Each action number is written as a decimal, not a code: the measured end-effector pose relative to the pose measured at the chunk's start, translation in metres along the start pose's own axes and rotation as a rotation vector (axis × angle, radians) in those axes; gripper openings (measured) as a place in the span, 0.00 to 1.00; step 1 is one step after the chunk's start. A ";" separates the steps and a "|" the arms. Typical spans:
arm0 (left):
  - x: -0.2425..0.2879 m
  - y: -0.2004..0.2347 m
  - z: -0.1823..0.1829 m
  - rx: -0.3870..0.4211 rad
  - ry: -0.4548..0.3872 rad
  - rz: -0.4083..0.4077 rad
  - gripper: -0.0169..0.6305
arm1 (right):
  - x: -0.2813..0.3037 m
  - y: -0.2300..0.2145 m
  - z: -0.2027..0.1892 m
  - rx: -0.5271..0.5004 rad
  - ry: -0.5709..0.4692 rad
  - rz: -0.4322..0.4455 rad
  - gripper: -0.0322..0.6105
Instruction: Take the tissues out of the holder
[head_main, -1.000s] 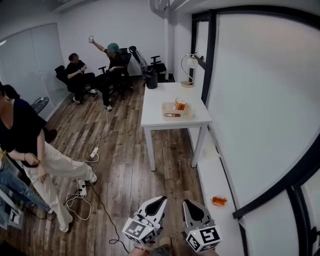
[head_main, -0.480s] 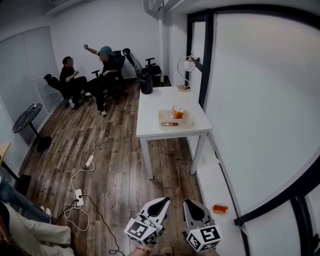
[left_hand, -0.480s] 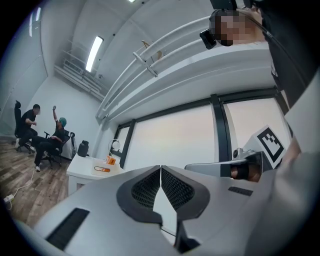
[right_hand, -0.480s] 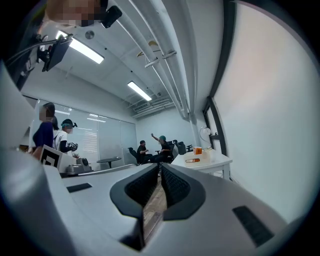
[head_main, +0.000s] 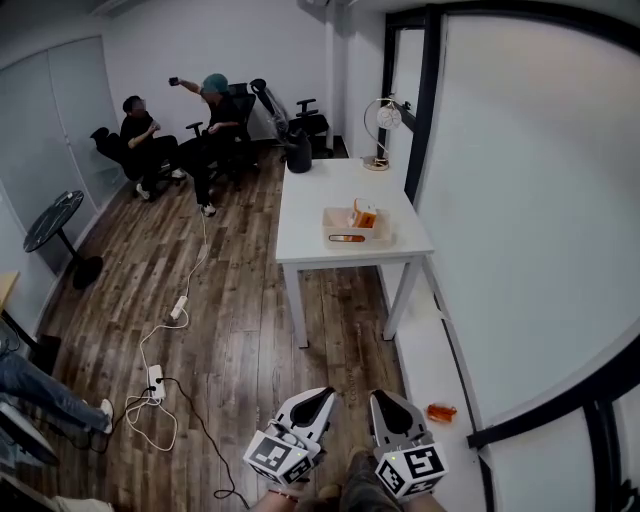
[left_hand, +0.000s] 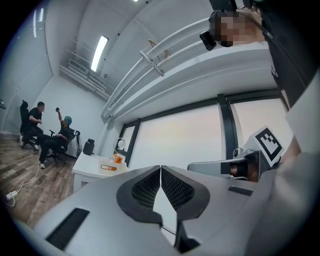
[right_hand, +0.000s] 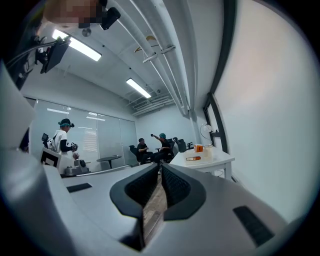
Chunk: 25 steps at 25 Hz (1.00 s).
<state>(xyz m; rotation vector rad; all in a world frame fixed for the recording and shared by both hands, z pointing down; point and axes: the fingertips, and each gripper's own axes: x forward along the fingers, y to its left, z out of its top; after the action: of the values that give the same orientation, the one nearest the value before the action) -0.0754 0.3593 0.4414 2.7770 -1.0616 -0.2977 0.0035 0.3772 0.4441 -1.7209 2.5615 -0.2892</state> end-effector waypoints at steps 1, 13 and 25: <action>0.002 0.004 0.000 0.002 0.003 0.007 0.05 | 0.005 -0.001 0.001 0.001 0.000 0.004 0.06; 0.056 0.063 0.012 0.035 -0.006 0.044 0.05 | 0.081 -0.031 0.011 0.001 -0.009 0.047 0.06; 0.126 0.124 0.026 0.060 -0.036 0.076 0.05 | 0.162 -0.069 0.024 0.018 0.001 0.079 0.06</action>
<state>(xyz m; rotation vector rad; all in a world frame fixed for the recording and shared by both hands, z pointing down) -0.0693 0.1809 0.4259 2.7854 -1.2013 -0.3124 0.0079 0.1993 0.4438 -1.6093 2.6111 -0.3082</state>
